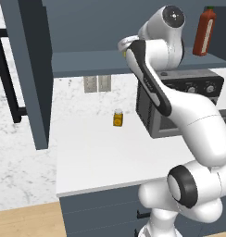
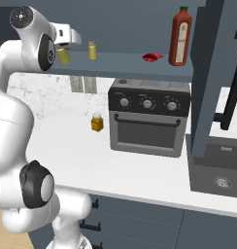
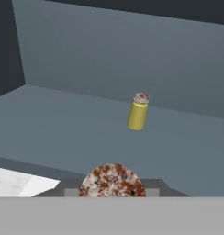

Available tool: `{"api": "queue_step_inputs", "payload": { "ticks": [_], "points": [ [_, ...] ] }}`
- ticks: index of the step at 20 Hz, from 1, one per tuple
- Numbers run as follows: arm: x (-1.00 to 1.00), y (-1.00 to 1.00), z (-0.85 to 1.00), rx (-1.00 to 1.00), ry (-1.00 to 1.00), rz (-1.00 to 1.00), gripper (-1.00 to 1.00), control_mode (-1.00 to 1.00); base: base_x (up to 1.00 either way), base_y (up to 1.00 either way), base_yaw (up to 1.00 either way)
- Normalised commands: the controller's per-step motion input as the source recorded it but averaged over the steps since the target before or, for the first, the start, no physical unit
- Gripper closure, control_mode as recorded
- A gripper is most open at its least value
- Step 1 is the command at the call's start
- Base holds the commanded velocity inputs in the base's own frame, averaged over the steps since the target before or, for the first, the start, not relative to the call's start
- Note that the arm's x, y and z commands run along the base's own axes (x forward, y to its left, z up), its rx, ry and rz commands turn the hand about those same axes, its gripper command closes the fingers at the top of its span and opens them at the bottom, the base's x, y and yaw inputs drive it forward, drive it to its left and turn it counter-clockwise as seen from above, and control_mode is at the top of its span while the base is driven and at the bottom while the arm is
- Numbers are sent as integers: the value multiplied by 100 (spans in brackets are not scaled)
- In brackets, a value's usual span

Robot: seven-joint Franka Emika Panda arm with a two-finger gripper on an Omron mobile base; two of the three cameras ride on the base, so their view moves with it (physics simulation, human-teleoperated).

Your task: Put the shaker and condiment bottle from the counter next to their counterparts in the cabinet.

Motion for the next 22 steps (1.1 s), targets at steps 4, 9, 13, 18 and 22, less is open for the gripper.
{"api": "queue_step_inputs", "payload": {
  "ticks": [4, 9, 13, 18, 22],
  "points": [
    [7, 0, 0, -1, 0, 6, 100, -100, 0, 0, 0],
    [15, 0, 0, -1, 0, 6, 100, -100, 0, 0, 0],
    [25, 3, 0, -4, 1, 1, 100, -100, 0, 0, 0],
    [26, 1, 0, -4, 2, 0, 100, -100, 0, 0, 0],
    [18, 0, -1, -2, 0, 0, 100, -100, 0, 0, 0]
  ]
}}
